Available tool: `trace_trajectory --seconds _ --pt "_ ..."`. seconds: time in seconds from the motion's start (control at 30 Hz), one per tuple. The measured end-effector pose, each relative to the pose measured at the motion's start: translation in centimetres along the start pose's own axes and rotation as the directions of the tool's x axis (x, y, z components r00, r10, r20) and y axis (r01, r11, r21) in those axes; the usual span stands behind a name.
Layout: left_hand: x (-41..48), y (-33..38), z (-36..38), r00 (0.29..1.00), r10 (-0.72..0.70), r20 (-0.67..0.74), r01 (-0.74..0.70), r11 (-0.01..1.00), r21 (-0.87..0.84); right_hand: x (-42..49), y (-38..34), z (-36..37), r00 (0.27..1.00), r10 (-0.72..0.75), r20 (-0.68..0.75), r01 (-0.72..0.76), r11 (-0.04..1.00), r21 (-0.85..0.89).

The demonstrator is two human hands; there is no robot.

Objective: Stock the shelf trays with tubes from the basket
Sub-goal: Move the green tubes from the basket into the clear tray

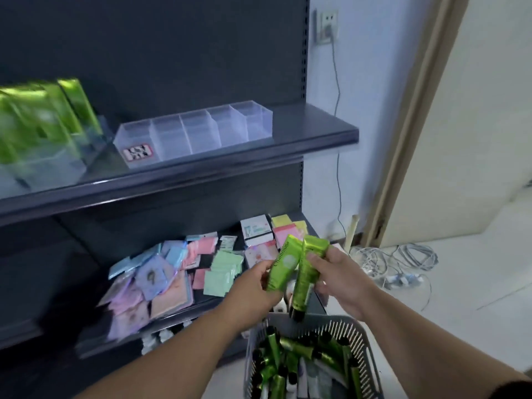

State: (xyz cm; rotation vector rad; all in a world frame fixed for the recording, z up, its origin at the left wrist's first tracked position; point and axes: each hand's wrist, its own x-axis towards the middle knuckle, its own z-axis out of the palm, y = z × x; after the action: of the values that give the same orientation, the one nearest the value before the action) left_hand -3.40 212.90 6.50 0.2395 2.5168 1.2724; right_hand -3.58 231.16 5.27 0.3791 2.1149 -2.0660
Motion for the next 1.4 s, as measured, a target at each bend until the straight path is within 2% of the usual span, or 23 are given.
trace_trajectory --seconds 0.1,0.23,0.43,0.7,0.77,0.9,0.93,1.03,1.1,1.23,1.4 --pt "-2.2 0.7 -3.6 0.987 -0.017 -0.159 0.021 0.999 0.024 -1.2 -3.6 2.5 0.997 -0.069 0.043 0.072 0.994 -0.081" --pt "-4.9 0.7 -8.6 0.935 -0.013 -0.355 -0.001 0.999 -0.039 -2.6 -7.7 6.6 0.985 -0.152 0.088 0.159 0.984 -0.082" --pt "-8.9 0.2 -17.1 0.853 -0.039 -0.52 -0.056 0.984 -0.167 -5.0 -13.3 14.5 0.951 -0.283 0.125 0.3 0.942 -0.147" --pt "-14.0 -3.9 -29.8 0.752 -0.038 -0.658 -0.159 0.958 -0.237 -6.3 -18.3 27.5 0.915 -0.352 0.196 0.401 0.838 -0.369" --pt "-15.0 -5.3 -32.7 0.74 -0.039 -0.672 -0.176 0.952 -0.249 -6.2 -19.3 30.9 0.903 -0.373 0.211 0.428 0.821 -0.379" --pt "-16.2 -7.7 -37.7 0.733 -0.04 -0.679 -0.233 0.923 -0.305 -6.5 -21.9 36.5 0.881 -0.425 0.208 0.47 0.838 -0.278" --pt "-16.5 -8.1 -38.8 0.735 -0.042 -0.677 -0.242 0.916 -0.319 -6.5 -22.6 37.4 0.874 -0.443 0.2 0.485 0.818 -0.308" --pt "-16.5 -8.9 -42.0 0.728 -0.04 -0.685 -0.274 0.898 -0.345 -6.1 -24.6 39.3 0.828 -0.524 0.202 0.536 0.63 -0.561" --pt "-16.1 -9.1 -43.6 0.711 -0.038 -0.702 -0.294 0.891 -0.347 -5.7 -25.7 40.0 0.799 -0.565 0.204 0.546 0.541 -0.64" --pt "-14.6 -8.6 -45.6 0.676 -0.008 -0.737 -0.332 0.889 -0.314 -4.5 -27.8 40.2 0.747 -0.645 0.161 0.562 0.484 -0.67" --pt "-11.8 -6.9 -47.6 0.624 0.029 -0.781 -0.368 0.892 -0.261 -1.7 -30.4 39.5 0.726 -0.669 0.16 0.619 0.534 -0.575"
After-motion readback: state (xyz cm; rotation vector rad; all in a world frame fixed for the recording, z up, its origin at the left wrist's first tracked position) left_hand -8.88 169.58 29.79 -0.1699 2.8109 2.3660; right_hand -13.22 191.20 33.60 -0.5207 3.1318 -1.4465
